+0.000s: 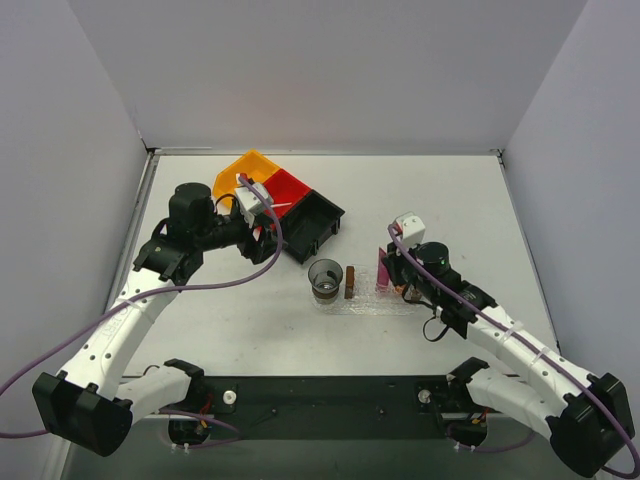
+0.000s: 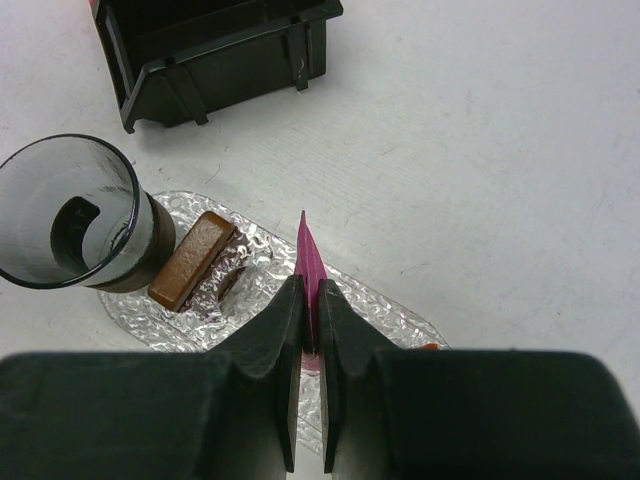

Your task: Prepare toiletry sets of a toothbrush and toothpaste on the tray

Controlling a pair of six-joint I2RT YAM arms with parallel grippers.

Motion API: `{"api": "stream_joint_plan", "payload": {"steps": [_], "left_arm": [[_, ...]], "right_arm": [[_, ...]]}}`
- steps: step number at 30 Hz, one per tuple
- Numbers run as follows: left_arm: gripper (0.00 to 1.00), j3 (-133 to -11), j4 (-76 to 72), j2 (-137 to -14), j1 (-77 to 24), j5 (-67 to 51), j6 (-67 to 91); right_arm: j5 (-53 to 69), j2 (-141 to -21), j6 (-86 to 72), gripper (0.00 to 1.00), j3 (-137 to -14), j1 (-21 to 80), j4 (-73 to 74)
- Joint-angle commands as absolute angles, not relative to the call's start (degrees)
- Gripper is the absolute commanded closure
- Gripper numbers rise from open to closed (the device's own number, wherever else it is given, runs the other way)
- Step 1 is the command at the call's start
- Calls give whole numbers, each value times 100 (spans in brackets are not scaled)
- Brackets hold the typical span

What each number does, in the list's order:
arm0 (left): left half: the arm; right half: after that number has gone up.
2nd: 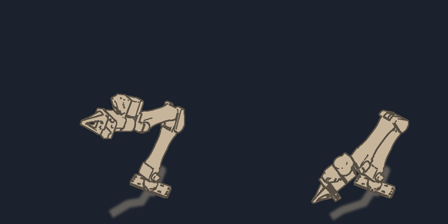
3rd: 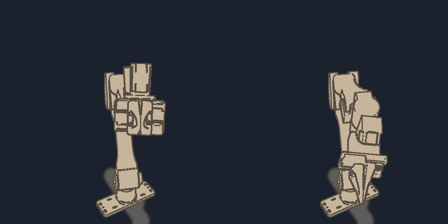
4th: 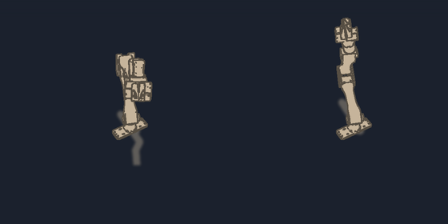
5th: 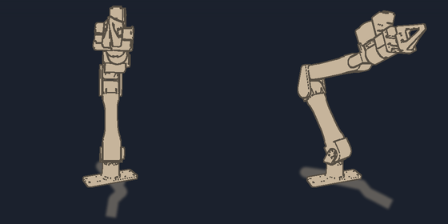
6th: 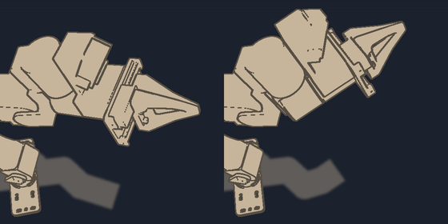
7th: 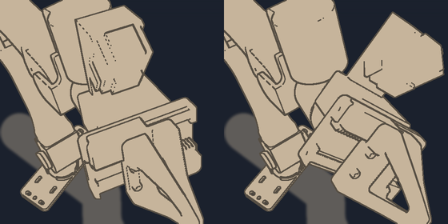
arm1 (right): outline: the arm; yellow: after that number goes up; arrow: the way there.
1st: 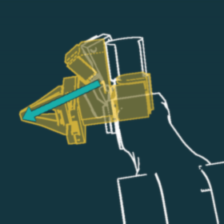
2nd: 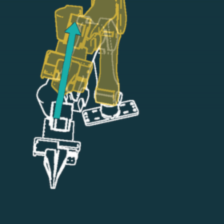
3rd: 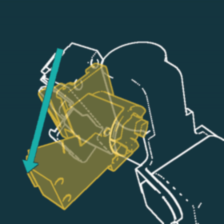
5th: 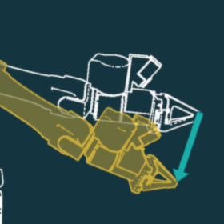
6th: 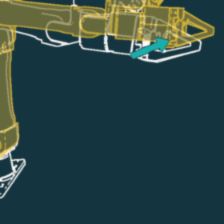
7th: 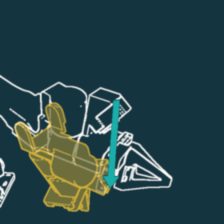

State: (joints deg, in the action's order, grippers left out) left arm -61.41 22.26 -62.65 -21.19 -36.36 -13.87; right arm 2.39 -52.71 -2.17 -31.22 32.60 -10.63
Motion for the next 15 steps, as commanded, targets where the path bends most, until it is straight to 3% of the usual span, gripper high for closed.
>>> {"api": "stream_joint_plan", "payload": {"steps": [1,15], "left_arm": [[26,-6187,1995,-6240,-2074,-3805,-1424],[26,-6170,2056,-6188,-2074,-3823,-1468]], "right_arm": [[316,-5335,-237,100,-3050,3217,-1582],[492,-5361,-176,100,-3015,3120,-1626]]}}
